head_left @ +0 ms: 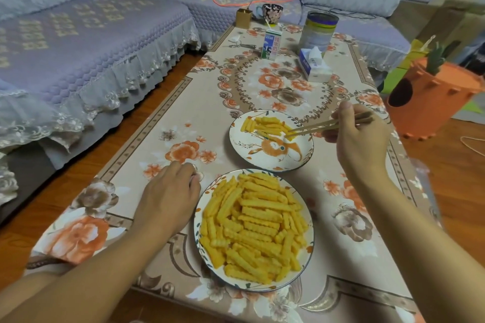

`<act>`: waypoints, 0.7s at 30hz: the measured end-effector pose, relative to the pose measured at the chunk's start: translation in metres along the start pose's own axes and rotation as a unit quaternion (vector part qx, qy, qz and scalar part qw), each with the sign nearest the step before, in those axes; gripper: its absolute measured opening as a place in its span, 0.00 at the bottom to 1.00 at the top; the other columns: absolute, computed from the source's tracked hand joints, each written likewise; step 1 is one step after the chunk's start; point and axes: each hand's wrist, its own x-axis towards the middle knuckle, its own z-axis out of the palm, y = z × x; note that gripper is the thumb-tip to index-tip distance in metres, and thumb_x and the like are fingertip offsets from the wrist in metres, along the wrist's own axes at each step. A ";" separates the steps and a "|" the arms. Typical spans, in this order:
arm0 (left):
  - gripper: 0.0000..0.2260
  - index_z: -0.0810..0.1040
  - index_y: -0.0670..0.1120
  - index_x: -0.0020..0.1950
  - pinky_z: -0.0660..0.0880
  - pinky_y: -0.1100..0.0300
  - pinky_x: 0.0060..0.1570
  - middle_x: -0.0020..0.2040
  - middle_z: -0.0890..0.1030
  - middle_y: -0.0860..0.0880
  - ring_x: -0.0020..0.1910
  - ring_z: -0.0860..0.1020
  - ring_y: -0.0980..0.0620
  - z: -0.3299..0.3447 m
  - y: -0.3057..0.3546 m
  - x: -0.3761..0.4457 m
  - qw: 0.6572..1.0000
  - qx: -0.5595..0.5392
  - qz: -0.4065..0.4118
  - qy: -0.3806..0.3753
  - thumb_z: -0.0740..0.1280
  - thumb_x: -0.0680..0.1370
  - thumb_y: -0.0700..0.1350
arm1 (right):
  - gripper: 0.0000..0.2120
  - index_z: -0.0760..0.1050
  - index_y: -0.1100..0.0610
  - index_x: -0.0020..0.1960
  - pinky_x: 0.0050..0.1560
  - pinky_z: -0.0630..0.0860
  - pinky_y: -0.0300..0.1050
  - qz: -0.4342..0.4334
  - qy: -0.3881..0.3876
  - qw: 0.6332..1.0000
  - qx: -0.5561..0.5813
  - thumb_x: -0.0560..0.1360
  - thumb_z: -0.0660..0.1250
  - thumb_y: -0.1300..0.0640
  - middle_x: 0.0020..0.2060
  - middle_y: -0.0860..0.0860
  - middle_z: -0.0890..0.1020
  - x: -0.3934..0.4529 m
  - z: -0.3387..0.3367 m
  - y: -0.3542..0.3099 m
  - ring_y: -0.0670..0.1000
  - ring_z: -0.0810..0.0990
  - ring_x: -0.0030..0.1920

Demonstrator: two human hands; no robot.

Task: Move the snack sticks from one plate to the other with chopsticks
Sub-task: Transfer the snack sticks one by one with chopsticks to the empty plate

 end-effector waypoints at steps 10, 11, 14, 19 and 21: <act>0.09 0.75 0.52 0.55 0.75 0.50 0.44 0.50 0.76 0.52 0.48 0.76 0.49 0.000 0.001 0.000 1.000 -0.002 0.000 0.003 0.57 0.84 0.51 | 0.16 0.77 0.50 0.40 0.35 0.83 0.44 0.012 0.000 1.000 -0.013 0.85 0.60 0.50 0.33 0.50 0.84 -0.002 0.000 -0.002 0.53 0.86 0.33; 0.09 0.76 0.52 0.55 0.75 0.50 0.44 0.50 0.76 0.52 0.48 0.76 0.48 0.000 0.001 0.000 1.000 -0.001 0.000 0.003 0.57 0.84 0.51 | 0.16 0.77 0.50 0.40 0.34 0.82 0.43 0.012 -0.001 1.000 -0.014 0.85 0.60 0.50 0.33 0.50 0.84 -0.003 0.000 -0.003 0.53 0.86 0.33; 0.09 0.76 0.52 0.55 0.75 0.50 0.44 0.51 0.76 0.52 0.48 0.76 0.48 -0.001 0.001 0.000 1.000 -0.002 -0.001 0.005 0.57 0.84 0.51 | 0.17 0.77 0.54 0.41 0.33 0.82 0.42 0.014 0.001 1.000 -0.001 0.86 0.60 0.51 0.33 0.51 0.84 -0.004 -0.006 -0.008 0.52 0.85 0.32; 0.09 0.76 0.51 0.55 0.75 0.50 0.43 0.50 0.76 0.51 0.48 0.76 0.47 -0.001 0.002 -0.001 1.000 0.001 0.000 0.008 0.58 0.84 0.51 | 0.19 0.79 0.63 0.46 0.31 0.81 0.40 0.009 0.020 1.000 0.015 0.86 0.59 0.52 0.33 0.52 0.84 -0.006 -0.019 -0.016 0.50 0.85 0.30; 0.08 0.76 0.51 0.55 0.75 0.50 0.42 0.49 0.76 0.51 0.47 0.76 0.47 -0.001 0.002 -0.001 1.000 0.002 -0.001 0.009 0.58 0.84 0.51 | 0.18 0.79 0.63 0.45 0.30 0.81 0.40 0.014 0.018 1.000 0.022 0.86 0.60 0.52 0.33 0.53 0.84 -0.006 -0.019 -0.016 0.50 0.85 0.30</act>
